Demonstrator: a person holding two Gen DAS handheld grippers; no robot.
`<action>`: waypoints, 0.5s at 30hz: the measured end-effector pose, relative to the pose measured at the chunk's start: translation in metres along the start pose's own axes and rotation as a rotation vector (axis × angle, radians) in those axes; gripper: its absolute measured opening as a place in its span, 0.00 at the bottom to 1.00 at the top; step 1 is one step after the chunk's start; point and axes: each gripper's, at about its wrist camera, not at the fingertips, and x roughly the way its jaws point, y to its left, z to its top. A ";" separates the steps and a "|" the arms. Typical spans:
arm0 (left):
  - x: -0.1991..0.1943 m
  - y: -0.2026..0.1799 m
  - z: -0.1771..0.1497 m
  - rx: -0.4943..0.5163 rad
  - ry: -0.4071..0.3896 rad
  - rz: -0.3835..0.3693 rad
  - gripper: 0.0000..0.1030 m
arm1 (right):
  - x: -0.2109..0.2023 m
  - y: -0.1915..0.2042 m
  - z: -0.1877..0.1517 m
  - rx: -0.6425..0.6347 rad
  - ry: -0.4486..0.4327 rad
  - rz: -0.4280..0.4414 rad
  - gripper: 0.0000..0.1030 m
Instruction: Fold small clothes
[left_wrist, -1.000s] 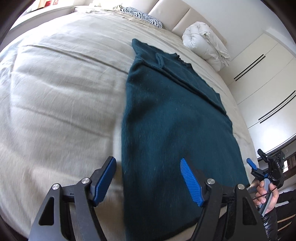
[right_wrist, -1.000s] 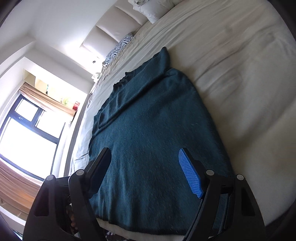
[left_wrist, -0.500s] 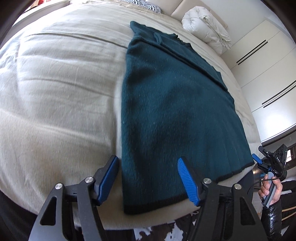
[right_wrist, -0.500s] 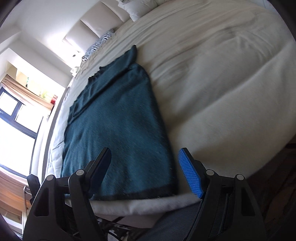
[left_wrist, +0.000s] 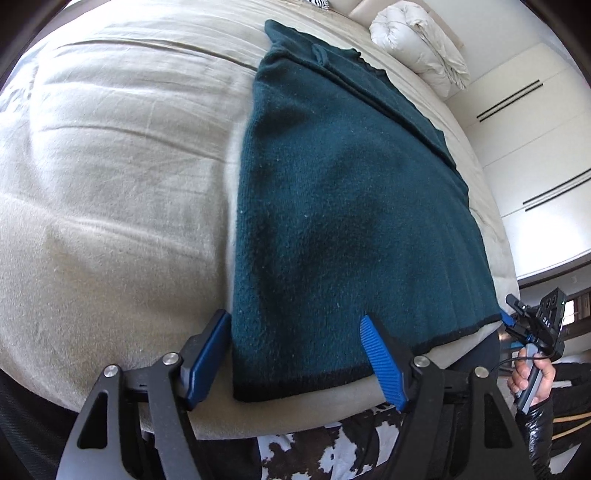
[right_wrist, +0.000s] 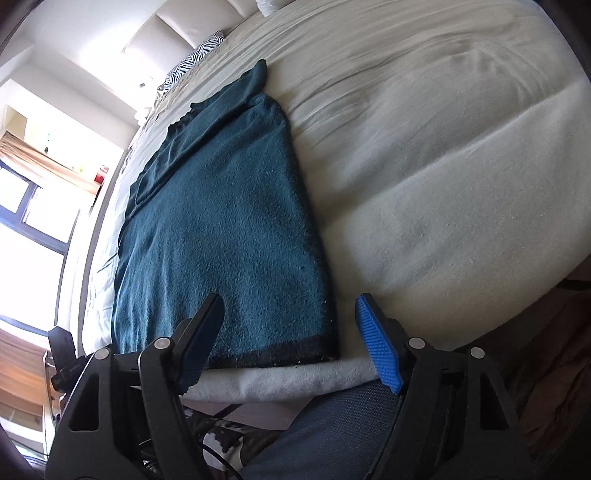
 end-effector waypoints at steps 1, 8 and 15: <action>0.000 -0.001 0.000 0.007 0.004 0.004 0.72 | 0.000 -0.001 0.000 0.002 0.003 -0.002 0.66; 0.003 -0.005 -0.001 0.036 0.021 0.039 0.54 | 0.002 -0.004 0.000 0.010 0.013 -0.006 0.54; 0.000 0.010 -0.001 0.004 0.045 0.026 0.29 | 0.005 -0.002 0.000 0.001 0.023 -0.005 0.54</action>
